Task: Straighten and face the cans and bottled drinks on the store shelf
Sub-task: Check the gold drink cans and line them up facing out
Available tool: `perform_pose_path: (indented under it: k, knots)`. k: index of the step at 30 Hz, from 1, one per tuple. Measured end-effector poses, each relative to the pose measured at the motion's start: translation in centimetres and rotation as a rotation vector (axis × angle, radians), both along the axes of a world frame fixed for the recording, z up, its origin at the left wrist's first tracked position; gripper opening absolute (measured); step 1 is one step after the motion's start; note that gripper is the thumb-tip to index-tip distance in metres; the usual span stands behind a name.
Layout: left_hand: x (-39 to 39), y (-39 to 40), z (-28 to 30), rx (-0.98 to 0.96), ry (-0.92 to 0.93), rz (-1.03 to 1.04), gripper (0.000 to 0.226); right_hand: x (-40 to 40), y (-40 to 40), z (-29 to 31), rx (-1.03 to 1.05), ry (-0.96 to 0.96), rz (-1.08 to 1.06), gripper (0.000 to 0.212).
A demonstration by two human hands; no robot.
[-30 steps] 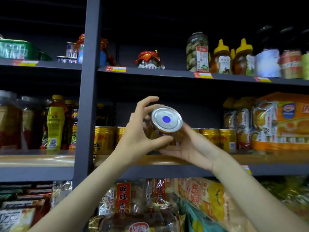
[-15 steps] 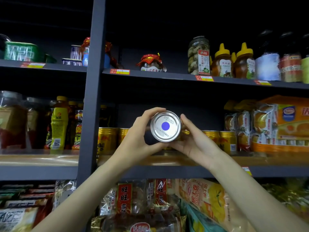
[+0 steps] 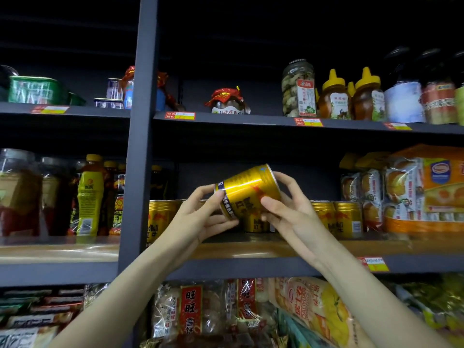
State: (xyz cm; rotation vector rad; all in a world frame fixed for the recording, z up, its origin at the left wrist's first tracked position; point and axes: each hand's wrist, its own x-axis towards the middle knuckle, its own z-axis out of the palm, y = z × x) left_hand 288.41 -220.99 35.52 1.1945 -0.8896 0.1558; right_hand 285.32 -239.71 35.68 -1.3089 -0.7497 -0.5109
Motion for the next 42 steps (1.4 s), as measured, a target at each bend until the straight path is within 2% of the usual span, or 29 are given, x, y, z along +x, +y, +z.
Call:
perform_pose_path:
  k: [3, 8, 10, 14, 16, 19, 21, 24, 27, 30, 34, 36, 39, 42]
  knots:
    - [0.6, 0.0, -0.1, 0.06, 0.044, 0.011, 0.036, 0.2, 0.6, 0.2, -0.039, -0.087, -0.15, 0.074]
    - [1.3, 0.7, 0.6, 0.147, -0.069, 0.17, 0.036, 0.9, 0.9, 0.6, -0.312, -0.491, -0.727, 0.087]
    - [1.1, 0.8, 0.7, 0.204, -0.123, 0.154, 0.034, 1.2, 0.7, 0.5, -0.347, -0.567, -0.797, 0.088]
    - [1.2, 0.5, 0.4, 0.318, -0.284, 0.228, 0.029, 1.1, 0.5, 0.8, -0.349, -0.599, -0.779, 0.087]
    - [1.9, 0.4, 0.4, 0.349, -0.402, 0.34, 0.032, 0.8, 0.6, 1.1, -0.169, -0.421, -0.617, 0.079]
    - [2.2, 0.1, 0.1, 0.418, -0.531, 0.373, 0.063, 0.7, 0.9, 1.6, 0.237, 0.098, -0.251, 0.056]
    - [2.0, -0.5, -0.1, 0.422, -0.631, 0.421, 0.077, 1.0, 0.7, 1.7, 0.322, 0.327, -0.117, 0.05]
    - [2.1, -0.9, -0.2, 0.382, -0.731, 0.519, 0.078, 1.0, 0.6, 1.5, 0.293, 0.45, -0.057, 0.048]
    - [2.6, -0.5, -0.1, 0.423, -0.746, 0.548, 0.077, 0.8, 0.2, 1.9, 0.232, 0.443, -0.072, 0.04]
    - [3.0, 0.0, 0.2, 0.459, -0.822, 0.669, 0.06, 0.7, -0.3, 3.3, 0.033, 0.334, -0.314, 0.042]
    - [4.6, 0.9, 0.6, 0.477, -0.786, 0.93, 0.039, 2.1, -0.7, 5.3, -0.515, 0.089, -0.829, 0.049]
    - [5.6, 1.1, 0.7, 0.613, -0.761, 1.094, 0.04, 3.2, -0.5, 6.2, -0.825, -0.008, -1.006, 0.055]
    - [6.4, 1.4, 0.6, 0.843, -0.727, 1.239, 0.043, 4.9, -0.3, 6.4, -1.148, -0.065, -1.126, 0.061]
    - [6.3, 1.6, 0.7, 0.833, -0.765, 1.235, 0.043, 6.4, -0.5, 5.3, -1.381, -0.093, -1.224, 0.065]
